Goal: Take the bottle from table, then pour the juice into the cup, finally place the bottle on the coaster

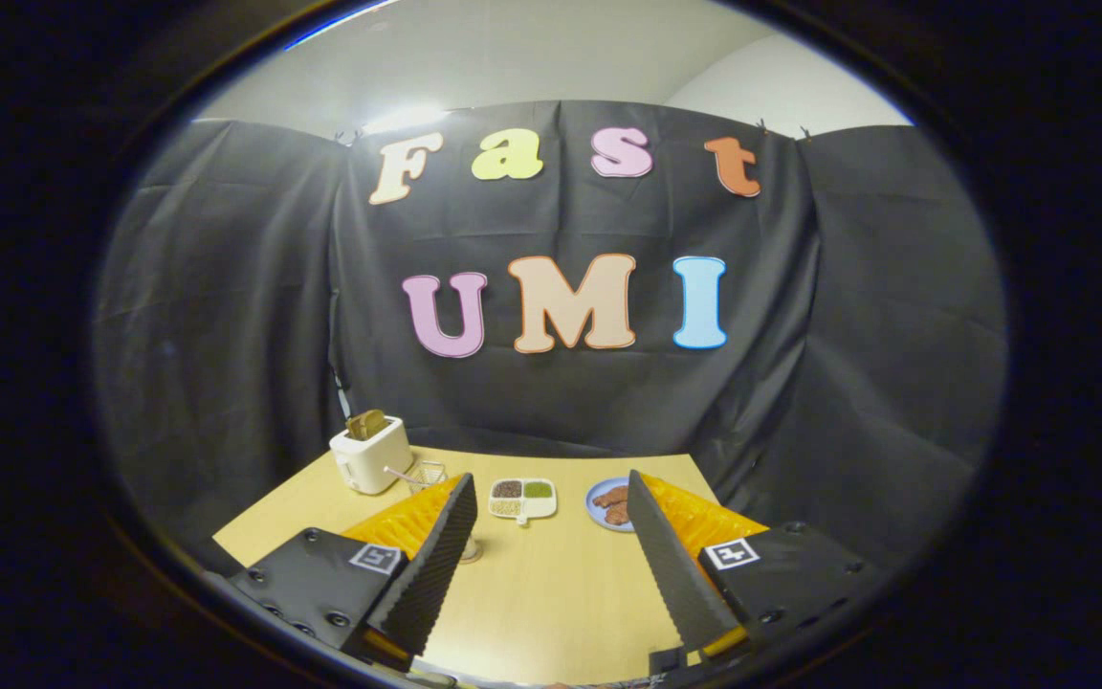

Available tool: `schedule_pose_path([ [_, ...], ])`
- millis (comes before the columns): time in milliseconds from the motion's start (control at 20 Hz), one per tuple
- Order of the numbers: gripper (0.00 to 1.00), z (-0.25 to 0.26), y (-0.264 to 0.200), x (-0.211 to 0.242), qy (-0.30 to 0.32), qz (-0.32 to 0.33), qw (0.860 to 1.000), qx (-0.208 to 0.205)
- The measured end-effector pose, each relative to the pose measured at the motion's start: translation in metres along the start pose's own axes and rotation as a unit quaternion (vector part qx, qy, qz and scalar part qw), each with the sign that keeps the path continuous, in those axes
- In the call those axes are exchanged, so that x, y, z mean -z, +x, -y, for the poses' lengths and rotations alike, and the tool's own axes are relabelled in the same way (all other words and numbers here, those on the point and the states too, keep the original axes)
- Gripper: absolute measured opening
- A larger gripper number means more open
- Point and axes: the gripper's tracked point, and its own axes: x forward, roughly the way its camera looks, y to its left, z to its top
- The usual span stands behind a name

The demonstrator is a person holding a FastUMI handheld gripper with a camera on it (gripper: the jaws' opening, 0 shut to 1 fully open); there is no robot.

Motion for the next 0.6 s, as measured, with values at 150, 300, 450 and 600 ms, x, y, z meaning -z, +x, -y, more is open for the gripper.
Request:
schedule_pose_path([
  [150, 0.98, 0.008, -0.001, -0.001, -0.008, 0.002, 1.0, -0.004],
  [300, 0.98, 0.011, 0.0, -0.004, -0.007, 0.006, 1.0, -0.011],
  [450, 0.98, 0.015, 0.001, -0.004, -0.004, 0.007, 1.0, -0.016],
  [600, 0.98, 0.02, 0.002, -0.001, -0.005, 0.006, 1.0, -0.017],
])
